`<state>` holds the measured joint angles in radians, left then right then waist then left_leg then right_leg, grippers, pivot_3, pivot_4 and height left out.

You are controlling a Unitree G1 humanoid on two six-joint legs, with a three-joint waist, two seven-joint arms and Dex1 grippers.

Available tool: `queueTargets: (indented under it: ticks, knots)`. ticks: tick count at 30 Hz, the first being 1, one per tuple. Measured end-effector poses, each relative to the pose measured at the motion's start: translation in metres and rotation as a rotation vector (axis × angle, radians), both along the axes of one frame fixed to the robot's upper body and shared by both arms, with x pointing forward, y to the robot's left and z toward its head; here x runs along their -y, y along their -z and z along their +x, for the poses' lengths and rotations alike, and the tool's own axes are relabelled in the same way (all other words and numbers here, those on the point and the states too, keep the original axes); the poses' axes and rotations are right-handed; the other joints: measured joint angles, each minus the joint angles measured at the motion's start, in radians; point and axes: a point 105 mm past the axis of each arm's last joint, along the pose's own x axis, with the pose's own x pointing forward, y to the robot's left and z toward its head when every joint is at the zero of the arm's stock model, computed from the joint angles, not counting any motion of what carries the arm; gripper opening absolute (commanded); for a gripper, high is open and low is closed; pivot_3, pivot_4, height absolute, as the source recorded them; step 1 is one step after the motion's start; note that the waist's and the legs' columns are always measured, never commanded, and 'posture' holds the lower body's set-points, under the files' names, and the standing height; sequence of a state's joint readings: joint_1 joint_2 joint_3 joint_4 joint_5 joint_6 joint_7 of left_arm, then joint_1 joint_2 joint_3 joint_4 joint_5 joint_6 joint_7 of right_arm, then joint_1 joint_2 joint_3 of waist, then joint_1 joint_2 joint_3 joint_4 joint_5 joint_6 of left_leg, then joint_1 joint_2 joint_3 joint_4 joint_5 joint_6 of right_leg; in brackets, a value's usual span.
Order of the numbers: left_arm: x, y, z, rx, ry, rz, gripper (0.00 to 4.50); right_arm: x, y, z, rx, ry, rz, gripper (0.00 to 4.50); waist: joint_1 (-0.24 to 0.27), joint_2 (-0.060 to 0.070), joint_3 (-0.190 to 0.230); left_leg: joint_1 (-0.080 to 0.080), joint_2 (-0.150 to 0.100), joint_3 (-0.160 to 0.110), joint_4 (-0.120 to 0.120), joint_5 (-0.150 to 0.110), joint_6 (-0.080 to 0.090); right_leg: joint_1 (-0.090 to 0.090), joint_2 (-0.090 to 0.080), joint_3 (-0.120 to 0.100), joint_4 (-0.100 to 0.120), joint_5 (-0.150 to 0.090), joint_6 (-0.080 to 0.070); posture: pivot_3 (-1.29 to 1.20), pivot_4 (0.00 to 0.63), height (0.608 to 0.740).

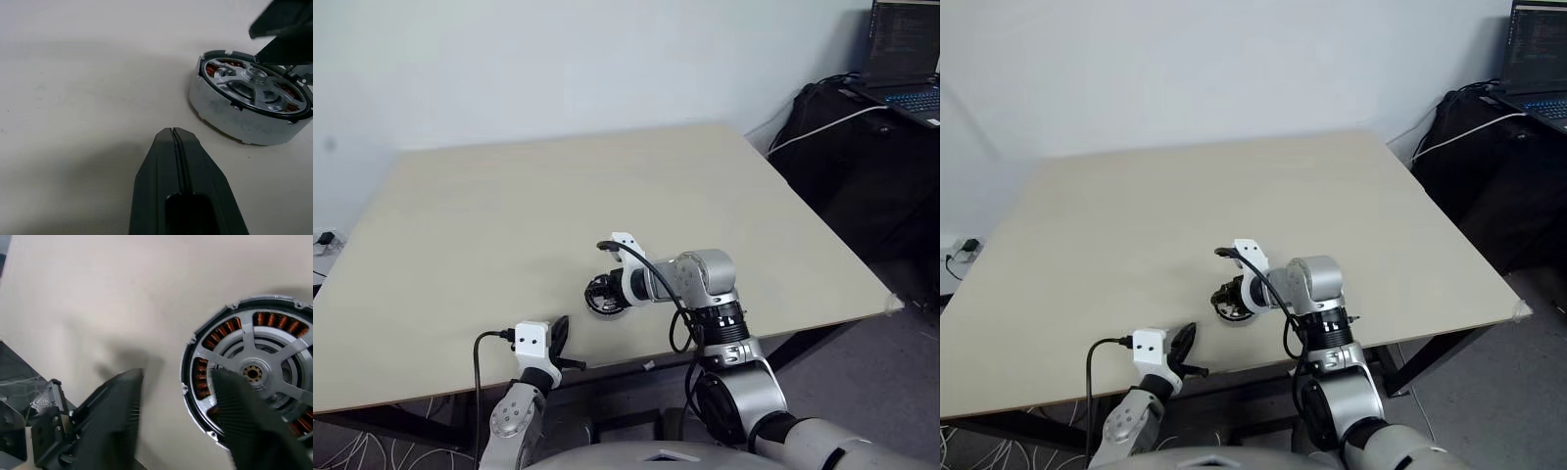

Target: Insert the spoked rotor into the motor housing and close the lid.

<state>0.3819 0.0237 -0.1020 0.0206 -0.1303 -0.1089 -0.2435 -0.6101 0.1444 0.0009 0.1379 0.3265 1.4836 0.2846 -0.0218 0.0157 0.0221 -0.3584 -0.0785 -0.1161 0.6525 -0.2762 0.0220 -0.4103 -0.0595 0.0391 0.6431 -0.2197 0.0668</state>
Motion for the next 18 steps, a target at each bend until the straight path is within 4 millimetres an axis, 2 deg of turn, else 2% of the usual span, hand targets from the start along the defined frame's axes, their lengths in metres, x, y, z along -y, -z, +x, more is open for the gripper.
queueTargets:
  ticks: [3, 5, 9, 13, 14, 16, 18]
  knots:
    - [0.0, -0.001, 0.0, -0.002, 0.001, -0.003, 0.0, -0.002, -0.003, -0.001, -0.004, -0.001, 0.03, 4.18, 0.0, 0.0, 0.0, 0.0, 0.0, 0.0, 0.0, 0.0, 0.0, 0.0, 0.0, 0.0, 0.0, 0.0, 0.0, 0.0, 0.0, 0.74]
    - [0.0, 0.0, 0.0, -0.006, 0.002, -0.004, 0.0, -0.005, -0.01, 0.0, -0.005, -0.002, 0.088, 4.18, 0.0, 0.0, 0.0, 0.0, 0.0, 0.0, 0.0, 0.0, 0.0, 0.0, 0.0, 0.0, 0.0, 0.0, 0.0, 0.0, 0.0, 0.74]
    - [0.0, 0.0, 0.0, -0.007, 0.006, -0.003, 0.0, -0.008, -0.04, 0.008, 0.081, 0.021, 0.251, 4.18, -0.002, 0.0, 0.0, 0.0, 0.0, 0.0, 0.0, 0.0, 0.0, 0.0, 0.0, 0.0, 0.0, -0.003, 0.005, 0.0, 0.0, 0.74]
    - [0.001, -0.001, 0.0, -0.006, 0.012, -0.003, 0.0, -0.015, -0.077, 0.025, 0.364, 0.068, 0.282, 4.18, -0.007, 0.002, 0.001, 0.0, 0.0, 0.0, -0.001, 0.0, 0.0, -0.001, 0.0, 0.0, 0.0, -0.003, 0.005, 0.0, 0.0, 0.74]
    - [0.001, -0.001, 0.0, -0.006, 0.013, -0.003, 0.0, -0.019, -0.087, 0.029, 0.467, 0.079, 0.264, 3.78, -0.01, 0.002, 0.001, 0.0, 0.001, 0.0, -0.001, 0.0, 0.0, -0.001, 0.0, 0.0, 0.0, -0.004, 0.005, 0.0, 0.0, 0.74]
    - [0.001, -0.001, 0.0, -0.005, 0.014, -0.003, 0.0, -0.023, -0.101, 0.035, 0.636, 0.102, 0.21, 3.3, -0.012, 0.001, 0.001, 0.0, 0.001, 0.0, -0.001, 0.0, 0.0, -0.001, 0.0, 0.0, 0.0, -0.004, 0.005, 0.0, 0.0, 0.74]
    - [0.002, -0.002, 0.001, -0.002, 0.017, -0.004, 0.0, -0.016, -0.108, 0.043, 0.825, 0.13, 0.107, 2.62, -0.009, 0.0, 0.0, 0.0, 0.0, 0.0, -0.001, 0.0, 0.0, 0.0, 0.0, 0.0, -0.001, -0.003, 0.005, 0.0, 0.0, 0.74]
